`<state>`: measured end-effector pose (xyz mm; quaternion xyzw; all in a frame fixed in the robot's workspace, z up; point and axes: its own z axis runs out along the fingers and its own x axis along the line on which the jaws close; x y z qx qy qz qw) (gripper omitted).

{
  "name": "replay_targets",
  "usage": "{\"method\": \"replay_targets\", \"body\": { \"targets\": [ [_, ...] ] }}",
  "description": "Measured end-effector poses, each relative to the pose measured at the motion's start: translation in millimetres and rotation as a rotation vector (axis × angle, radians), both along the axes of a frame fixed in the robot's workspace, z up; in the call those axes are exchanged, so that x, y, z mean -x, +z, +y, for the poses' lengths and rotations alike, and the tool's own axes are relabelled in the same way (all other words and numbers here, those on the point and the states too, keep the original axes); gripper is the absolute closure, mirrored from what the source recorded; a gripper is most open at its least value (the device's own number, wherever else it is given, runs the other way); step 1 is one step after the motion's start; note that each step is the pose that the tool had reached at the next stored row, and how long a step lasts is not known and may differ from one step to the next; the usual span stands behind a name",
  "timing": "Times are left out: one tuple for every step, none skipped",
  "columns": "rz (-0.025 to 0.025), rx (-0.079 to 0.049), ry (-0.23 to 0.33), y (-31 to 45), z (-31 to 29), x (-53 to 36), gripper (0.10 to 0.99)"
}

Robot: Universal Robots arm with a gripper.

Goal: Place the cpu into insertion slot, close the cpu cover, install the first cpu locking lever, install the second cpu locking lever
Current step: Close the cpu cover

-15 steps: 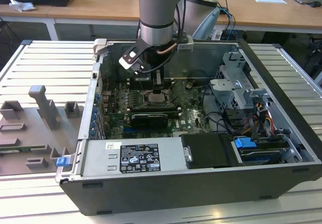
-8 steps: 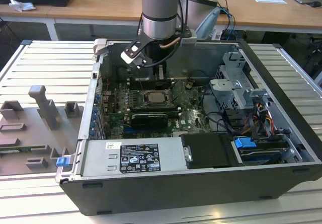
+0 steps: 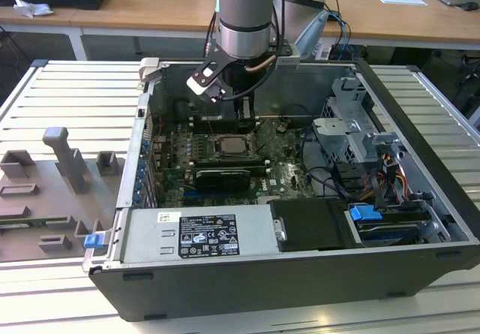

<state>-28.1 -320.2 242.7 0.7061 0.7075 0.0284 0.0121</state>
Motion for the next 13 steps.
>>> {"method": "replay_targets", "body": {
  "targets": [
    [-0.0001, 0.0, 0.0, 0.7, 0.0, 0.0, 0.98],
    [-0.0002, 0.0, 0.0, 1.6, 0.0, 0.0, 0.98],
    [-0.0002, 0.0, 0.0, 2.9, 0.0, 0.0, 0.98],
    [-0.0002, 0.0, 0.0, 3.5, 0.0, 0.0, 0.98],
    [-0.0003, 0.0, 0.0, 3.8, 0.0, -0.1, 0.98],
    [-0.0004, 0.0, 0.0, 3.8, 0.0, -0.8, 0.98],
    [-0.0002, 0.001, 0.0, 4.0, 0.0, -2.1, 0.98],
    [-0.0002, 0.001, 0.0, 4.0, 0.0, -2.8, 0.98],
    [0.0, 0.002, 0.0, 4.6, 0.0, -3.4, 0.98],
    [-0.0002, 0.002, 0.0, 6.9, 0.0, -3.4, 0.98],
    [-0.0002, 0.002, 0.0, 9.2, 0.0, -3.4, 0.98],
    [-0.0002, 0.002, 0.0, 10.6, 0.0, -3.5, 0.98],
    [-0.0002, 0.002, 0.0, 12.8, 0.0, -3.5, 0.98]
  ]
}}
